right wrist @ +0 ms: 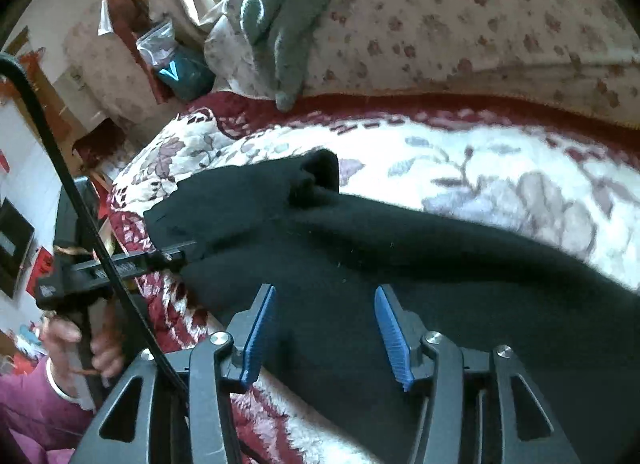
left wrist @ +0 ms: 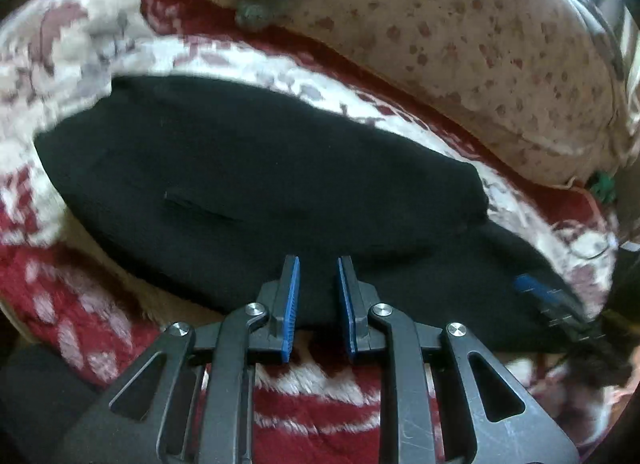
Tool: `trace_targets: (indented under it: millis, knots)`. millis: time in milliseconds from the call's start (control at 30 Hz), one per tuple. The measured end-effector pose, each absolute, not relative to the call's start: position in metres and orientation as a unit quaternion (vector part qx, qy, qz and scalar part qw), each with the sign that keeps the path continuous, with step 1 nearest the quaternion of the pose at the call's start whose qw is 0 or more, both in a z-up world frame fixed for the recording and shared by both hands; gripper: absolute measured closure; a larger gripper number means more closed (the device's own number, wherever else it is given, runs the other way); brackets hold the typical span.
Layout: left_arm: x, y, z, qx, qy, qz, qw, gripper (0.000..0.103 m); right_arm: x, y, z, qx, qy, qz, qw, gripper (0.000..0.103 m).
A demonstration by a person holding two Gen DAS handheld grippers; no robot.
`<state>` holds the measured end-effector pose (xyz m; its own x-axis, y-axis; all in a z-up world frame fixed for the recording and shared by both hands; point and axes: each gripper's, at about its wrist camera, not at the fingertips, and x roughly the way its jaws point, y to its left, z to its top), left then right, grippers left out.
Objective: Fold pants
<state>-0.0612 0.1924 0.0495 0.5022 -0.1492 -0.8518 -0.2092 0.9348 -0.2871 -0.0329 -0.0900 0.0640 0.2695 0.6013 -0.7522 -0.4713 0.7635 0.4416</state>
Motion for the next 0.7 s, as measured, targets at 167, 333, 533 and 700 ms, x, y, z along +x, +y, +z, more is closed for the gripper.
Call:
trace_targets:
  millis: [167, 333, 533, 700]
  knots:
    - [-0.054, 0.176, 0.065, -0.185, 0.495, 0.002, 0.849, 0.086, -0.042, -0.106, 0.087, 0.058, 0.475, 0.344, 0.808, 0.054]
    - [-0.048, 0.146, 0.075, -0.153, 0.490, -0.013, 0.858, 0.086, -0.050, -0.130, 0.091, 0.065, 0.476, 0.321, 0.816, 0.050]
    - [-0.038, 0.127, 0.079, -0.135, 0.495, -0.028, 0.858, 0.086, -0.045, -0.142, 0.093, 0.085, 0.479, 0.308, 0.817, 0.050]
    - [-0.032, 0.132, 0.082, -0.144, 0.491, -0.028, 0.859, 0.086, -0.022, -0.125, 0.098, 0.102, 0.472, 0.339, 0.808, 0.050]
